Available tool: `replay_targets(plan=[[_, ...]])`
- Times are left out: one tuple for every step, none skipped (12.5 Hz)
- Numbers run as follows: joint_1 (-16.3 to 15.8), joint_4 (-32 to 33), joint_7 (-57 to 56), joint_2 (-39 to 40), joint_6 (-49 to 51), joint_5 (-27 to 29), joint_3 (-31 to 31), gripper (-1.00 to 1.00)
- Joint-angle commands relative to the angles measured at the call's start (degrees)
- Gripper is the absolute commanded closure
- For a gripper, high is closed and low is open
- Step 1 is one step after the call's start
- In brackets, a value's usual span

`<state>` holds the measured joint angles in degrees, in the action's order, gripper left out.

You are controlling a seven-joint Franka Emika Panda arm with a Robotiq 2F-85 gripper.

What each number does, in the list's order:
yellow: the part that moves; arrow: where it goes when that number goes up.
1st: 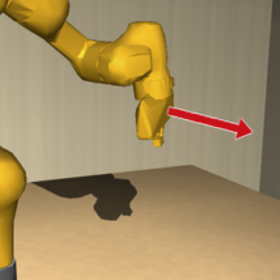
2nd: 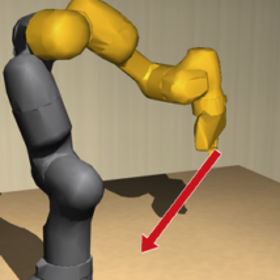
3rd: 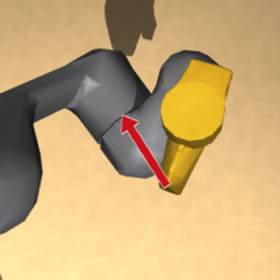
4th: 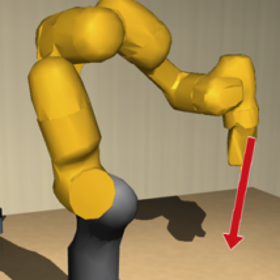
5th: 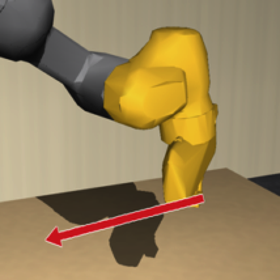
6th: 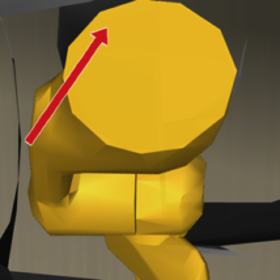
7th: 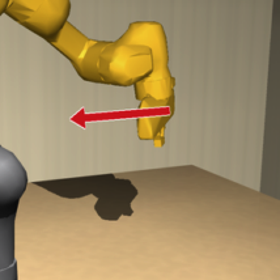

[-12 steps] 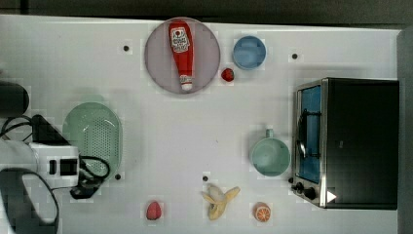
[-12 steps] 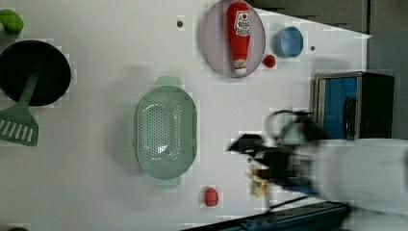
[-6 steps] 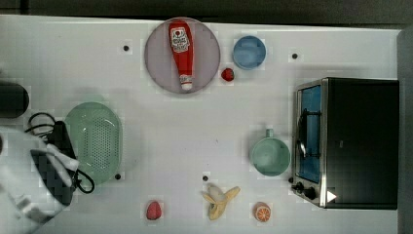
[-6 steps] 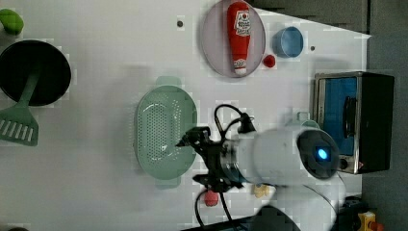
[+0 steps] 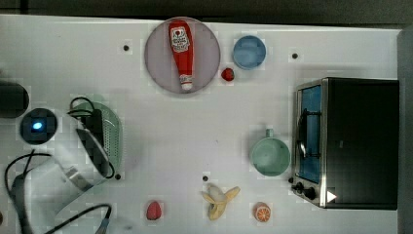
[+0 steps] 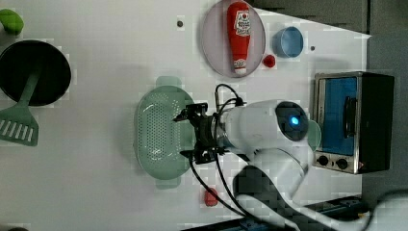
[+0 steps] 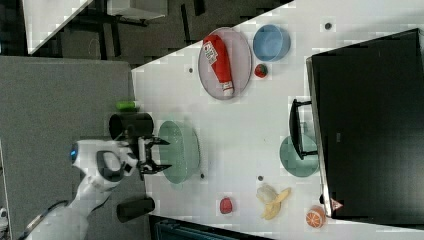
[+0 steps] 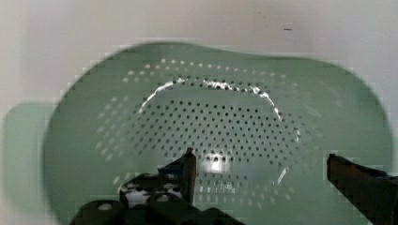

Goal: Drag strainer left to right.

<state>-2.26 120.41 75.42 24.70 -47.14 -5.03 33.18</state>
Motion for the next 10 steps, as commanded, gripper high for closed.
replay_targets(plan=[[-0.63, 1.39, 4.71, 3.16, -4.88, -1.24, 0.69, -1.0], [-0.83, 1.93, 4.7, 3.98, -6.57, -1.66, 0.05, -1.0], [-1.04, 2.61, 4.69, 4.6, -8.02, -2.54, -0.83, -1.0], [-1.27, 3.35, 4.71, 5.06, -8.94, -3.67, -1.67, -1.0], [-1.53, 4.09, 4.69, 5.45, -9.75, -4.26, -2.45, -1.0], [-1.82, 4.63, 4.71, 5.82, -11.03, -4.33, -3.09, -1.0], [-1.98, 5.11, 4.72, 6.11, -12.33, -4.34, -3.89, -1.0], [-2.08, 5.55, 4.72, 6.19, -13.72, -4.46, -4.67, -1.0], [-2.08, 5.95, 4.71, 6.13, -14.13, -4.53, -5.37, -1.0], [-2.07, 6.44, 4.66, 6.09, -14.16, -4.6, -6.09, -1.0]])
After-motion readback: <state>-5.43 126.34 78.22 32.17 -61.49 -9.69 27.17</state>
